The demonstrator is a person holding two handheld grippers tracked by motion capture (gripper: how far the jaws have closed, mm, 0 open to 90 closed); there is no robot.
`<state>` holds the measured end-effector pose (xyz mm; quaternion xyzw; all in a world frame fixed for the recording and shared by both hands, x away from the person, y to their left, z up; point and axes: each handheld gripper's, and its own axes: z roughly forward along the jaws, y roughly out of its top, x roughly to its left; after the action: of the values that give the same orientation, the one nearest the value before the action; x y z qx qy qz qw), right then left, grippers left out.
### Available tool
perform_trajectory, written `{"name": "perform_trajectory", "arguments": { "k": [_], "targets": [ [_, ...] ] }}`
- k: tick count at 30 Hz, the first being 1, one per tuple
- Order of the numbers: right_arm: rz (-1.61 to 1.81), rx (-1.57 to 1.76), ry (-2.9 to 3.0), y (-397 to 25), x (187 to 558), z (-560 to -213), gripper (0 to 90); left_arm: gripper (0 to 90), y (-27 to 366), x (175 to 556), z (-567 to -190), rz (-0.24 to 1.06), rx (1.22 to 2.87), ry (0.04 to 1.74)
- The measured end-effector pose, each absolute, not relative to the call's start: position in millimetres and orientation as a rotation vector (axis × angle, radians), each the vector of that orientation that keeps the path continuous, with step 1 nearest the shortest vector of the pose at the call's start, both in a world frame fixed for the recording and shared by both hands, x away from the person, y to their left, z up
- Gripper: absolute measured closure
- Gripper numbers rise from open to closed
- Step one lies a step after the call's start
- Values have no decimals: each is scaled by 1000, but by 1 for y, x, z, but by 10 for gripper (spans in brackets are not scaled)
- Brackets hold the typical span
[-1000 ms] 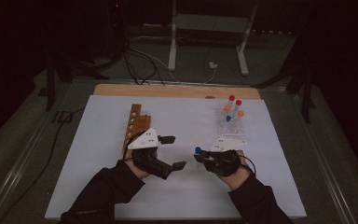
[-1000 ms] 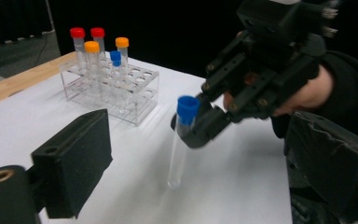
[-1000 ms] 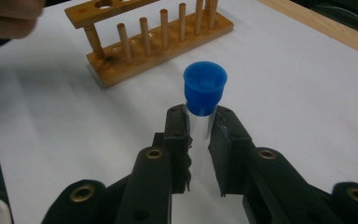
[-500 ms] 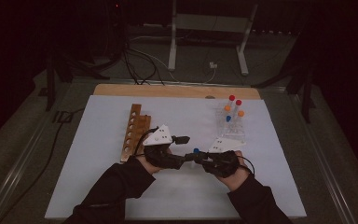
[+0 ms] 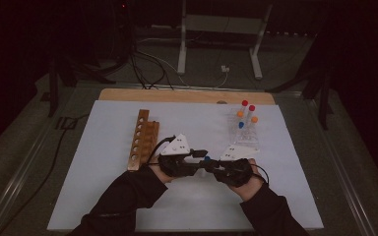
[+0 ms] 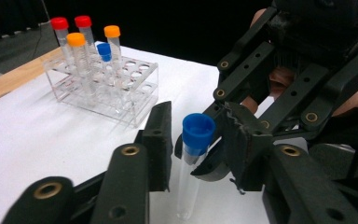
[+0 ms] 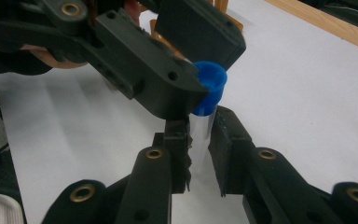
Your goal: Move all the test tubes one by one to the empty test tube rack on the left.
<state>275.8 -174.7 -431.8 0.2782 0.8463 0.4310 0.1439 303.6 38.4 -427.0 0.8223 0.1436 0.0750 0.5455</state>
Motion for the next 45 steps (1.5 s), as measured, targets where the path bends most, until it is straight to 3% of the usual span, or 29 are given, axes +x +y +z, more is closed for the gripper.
{"name": "perform_trajectory", "arguments": {
  "k": [4, 15, 33, 36, 45],
  "targets": [
    [1241, 800, 2438, -175, 276, -432, 768, 749, 37, 304, -428, 188, 1968, 330],
    [1254, 807, 2435, -175, 277, -432, 758, 775, 35, 303, -426, 227, 1980, 308],
    [1312, 874, 2328, -182, 276, -424, 73, 775, 66, 316, -404, 295, 1947, 376],
    [1325, 890, 2323, -182, 276, -424, 5, 775, 74, 321, -398, 313, 1939, 389],
    [1371, 884, 2333, -188, 277, -423, 0, 775, 100, 340, -382, 384, 1912, 448]
  ]
}}
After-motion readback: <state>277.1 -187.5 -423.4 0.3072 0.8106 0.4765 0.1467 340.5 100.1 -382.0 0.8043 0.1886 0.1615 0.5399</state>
